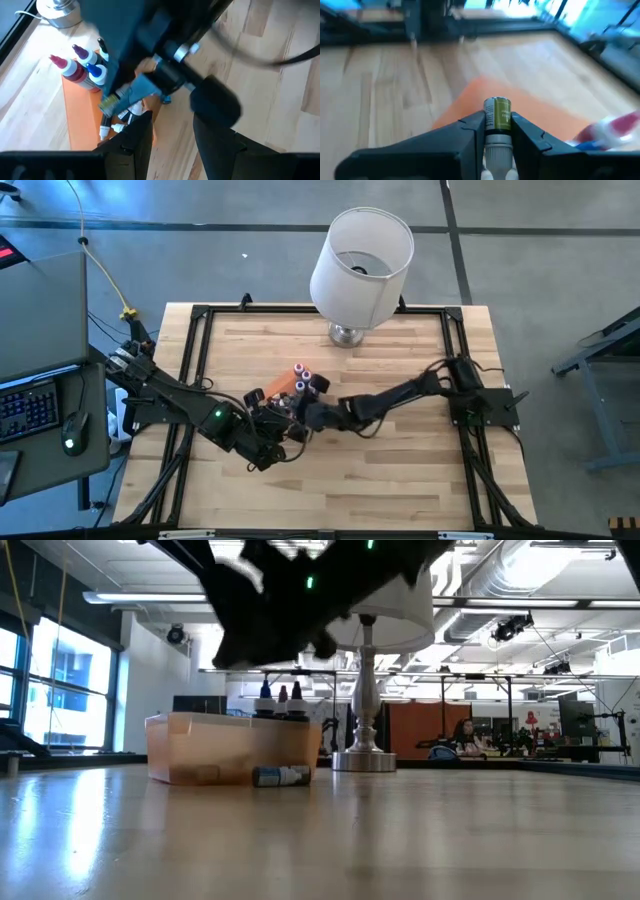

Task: Pick & Place food coloring
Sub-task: Put the bottom small green food coloring bottle into the bin, then put the small blue food coloring bottle into the bin

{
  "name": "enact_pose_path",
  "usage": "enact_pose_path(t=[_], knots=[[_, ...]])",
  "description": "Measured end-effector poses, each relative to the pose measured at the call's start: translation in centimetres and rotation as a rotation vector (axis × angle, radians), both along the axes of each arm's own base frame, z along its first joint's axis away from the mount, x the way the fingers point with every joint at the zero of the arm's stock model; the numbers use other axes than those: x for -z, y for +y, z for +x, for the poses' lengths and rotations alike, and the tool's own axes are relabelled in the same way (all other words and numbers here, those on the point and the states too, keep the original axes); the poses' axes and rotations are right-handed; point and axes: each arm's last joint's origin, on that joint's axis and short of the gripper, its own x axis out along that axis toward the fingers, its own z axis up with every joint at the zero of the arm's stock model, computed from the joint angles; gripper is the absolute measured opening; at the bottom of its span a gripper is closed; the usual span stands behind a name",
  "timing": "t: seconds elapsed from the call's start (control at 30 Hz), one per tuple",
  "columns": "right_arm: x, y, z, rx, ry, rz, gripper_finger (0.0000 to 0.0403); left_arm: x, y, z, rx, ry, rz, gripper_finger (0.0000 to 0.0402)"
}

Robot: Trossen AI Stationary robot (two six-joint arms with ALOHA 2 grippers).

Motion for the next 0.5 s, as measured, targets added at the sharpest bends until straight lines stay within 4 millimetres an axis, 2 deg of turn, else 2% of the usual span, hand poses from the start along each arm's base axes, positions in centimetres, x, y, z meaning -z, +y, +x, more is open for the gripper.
enact_pose_path(t=[0.1, 0.17, 0.3, 0.5], knots=[[2.0, -1.1, 0.3, -0.016, 0.068, 0.023, 0.0070, 0.0, 0.0, 0.0, 0.001, 0.002, -0.001, 0.0140], [2.5, -1.6, 0.4, -0.019, 0.090, 0.029, 0.0080, 0.0, 0.0, 0.0, 0.002, 0.003, -0.001, 0.0140], [2.4, -2.2, 0.6, -0.010, 0.077, 0.028, 0.0106, 0.0, 0.0, 0.0, 0.002, 0.006, 0.001, 0.0140], [2.3, -2.1, 0.6, -0.039, 0.098, -0.025, 0.0131, 0.0, 0.0, 0.0, 0.002, 0.002, -0.002, 0.0140]])
